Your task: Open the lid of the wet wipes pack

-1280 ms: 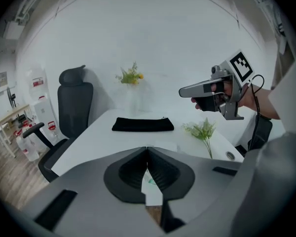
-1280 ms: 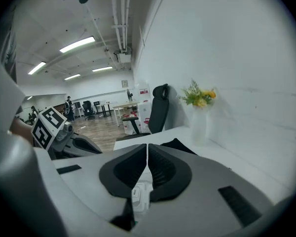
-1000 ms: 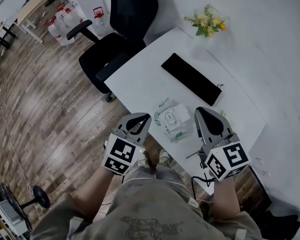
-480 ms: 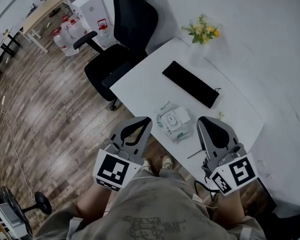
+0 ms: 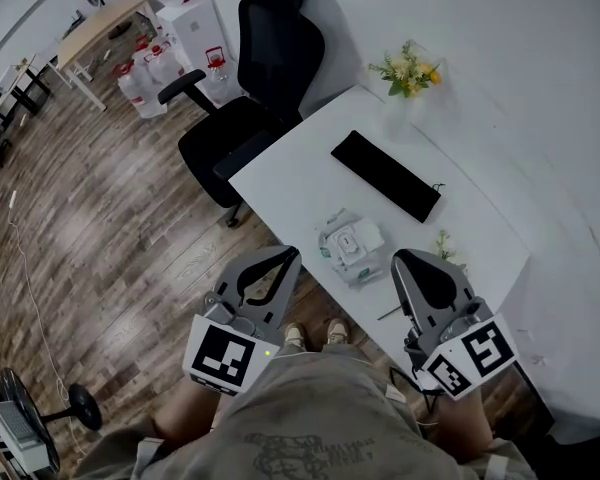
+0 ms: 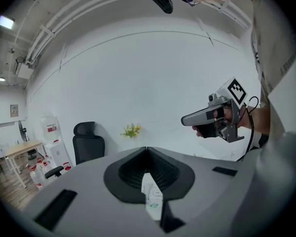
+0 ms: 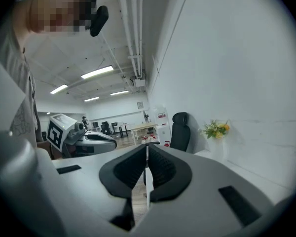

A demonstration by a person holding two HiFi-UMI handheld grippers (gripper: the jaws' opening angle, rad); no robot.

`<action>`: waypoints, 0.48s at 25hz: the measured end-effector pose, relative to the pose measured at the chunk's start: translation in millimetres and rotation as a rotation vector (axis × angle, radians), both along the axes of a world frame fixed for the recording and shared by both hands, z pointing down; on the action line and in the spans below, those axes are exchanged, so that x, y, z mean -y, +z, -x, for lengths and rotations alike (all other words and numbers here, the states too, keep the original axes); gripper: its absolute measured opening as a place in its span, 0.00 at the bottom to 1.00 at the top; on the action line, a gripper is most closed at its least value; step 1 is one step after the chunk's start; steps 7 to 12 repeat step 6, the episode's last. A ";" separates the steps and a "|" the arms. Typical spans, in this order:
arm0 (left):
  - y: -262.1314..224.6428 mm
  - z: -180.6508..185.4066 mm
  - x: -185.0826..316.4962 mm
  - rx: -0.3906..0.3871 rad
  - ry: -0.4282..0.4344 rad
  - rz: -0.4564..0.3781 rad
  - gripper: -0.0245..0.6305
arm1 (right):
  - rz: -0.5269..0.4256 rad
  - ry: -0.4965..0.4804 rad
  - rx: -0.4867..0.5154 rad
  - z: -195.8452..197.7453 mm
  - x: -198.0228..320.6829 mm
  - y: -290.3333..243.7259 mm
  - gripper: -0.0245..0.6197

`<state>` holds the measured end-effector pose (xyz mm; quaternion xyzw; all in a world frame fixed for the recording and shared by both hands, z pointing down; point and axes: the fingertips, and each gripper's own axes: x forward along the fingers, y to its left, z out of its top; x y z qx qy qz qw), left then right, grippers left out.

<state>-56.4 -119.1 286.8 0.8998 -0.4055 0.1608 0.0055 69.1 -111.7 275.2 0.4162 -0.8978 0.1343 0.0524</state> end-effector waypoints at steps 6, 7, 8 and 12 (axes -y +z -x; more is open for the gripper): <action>-3.0 -4.6 -8.4 -0.012 0.038 -0.002 0.06 | 0.007 0.000 0.015 1.2 2.4 -0.2 0.10; -3.0 -4.6 -8.4 -0.012 0.038 -0.002 0.06 | 0.007 0.000 0.015 1.2 2.4 -0.2 0.10; -3.0 -4.6 -8.4 -0.012 0.038 -0.002 0.06 | 0.007 0.000 0.015 1.2 2.4 -0.2 0.10; -3.0 -4.6 -8.4 -0.012 0.038 -0.002 0.06 | 0.007 0.000 0.015 1.2 2.4 -0.2 0.10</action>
